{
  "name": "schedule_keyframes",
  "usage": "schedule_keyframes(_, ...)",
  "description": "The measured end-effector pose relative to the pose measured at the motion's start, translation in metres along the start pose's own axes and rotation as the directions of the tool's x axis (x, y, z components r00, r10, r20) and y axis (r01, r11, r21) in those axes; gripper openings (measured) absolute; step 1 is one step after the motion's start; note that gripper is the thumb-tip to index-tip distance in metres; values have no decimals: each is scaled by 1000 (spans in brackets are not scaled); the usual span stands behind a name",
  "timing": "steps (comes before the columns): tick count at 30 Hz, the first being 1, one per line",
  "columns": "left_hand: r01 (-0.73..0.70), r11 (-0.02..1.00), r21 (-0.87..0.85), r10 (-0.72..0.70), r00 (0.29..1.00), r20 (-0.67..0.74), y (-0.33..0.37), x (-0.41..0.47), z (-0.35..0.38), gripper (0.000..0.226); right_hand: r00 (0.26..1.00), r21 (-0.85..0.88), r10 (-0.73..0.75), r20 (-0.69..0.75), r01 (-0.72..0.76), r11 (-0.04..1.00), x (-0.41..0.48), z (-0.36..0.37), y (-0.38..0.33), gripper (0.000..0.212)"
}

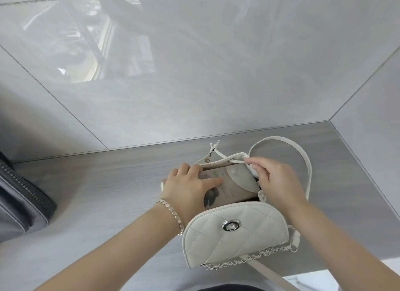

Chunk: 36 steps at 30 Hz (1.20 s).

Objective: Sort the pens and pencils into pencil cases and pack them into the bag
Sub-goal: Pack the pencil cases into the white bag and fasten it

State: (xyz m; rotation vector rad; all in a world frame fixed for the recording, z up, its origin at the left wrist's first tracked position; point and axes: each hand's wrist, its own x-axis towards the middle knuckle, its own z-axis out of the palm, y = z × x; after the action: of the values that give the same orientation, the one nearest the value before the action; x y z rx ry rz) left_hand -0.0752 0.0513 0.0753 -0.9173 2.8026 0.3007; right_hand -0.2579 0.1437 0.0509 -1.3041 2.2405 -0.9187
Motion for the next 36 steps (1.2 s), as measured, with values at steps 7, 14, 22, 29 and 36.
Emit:
schedule_keyframes(7, -15, 997, 71, 19, 998, -57, 3, 3, 11, 58, 971, -100, -237, -43, 232, 968, -25, -3, -34, 21)
schedule_keyframes(14, -22, 999, 42, 24, 999, -36, 4, 7, 4, 72, 756, -296, -168, 632, 436, 850, -80, -3, -21, 32)
schedule_keyframes(22, 22, 998, -59, -28, 994, -107, 7, -2, 10, 71, 998, -178, 21, -53, -30, 984, -91, 6, -2, 27)
schedule_keyframes(29, 48, 987, -155, -69, 989, -132, 24, 0, 11, 70, 988, -126, 148, 37, -142, 982, -83, 4, -3, 43)
schedule_keyframes(36, -50, 997, -57, 37, 978, -204, 17, -2, 28, 84, 998, -474, -47, 40, 60, 879, -74, 23, -6, 70)
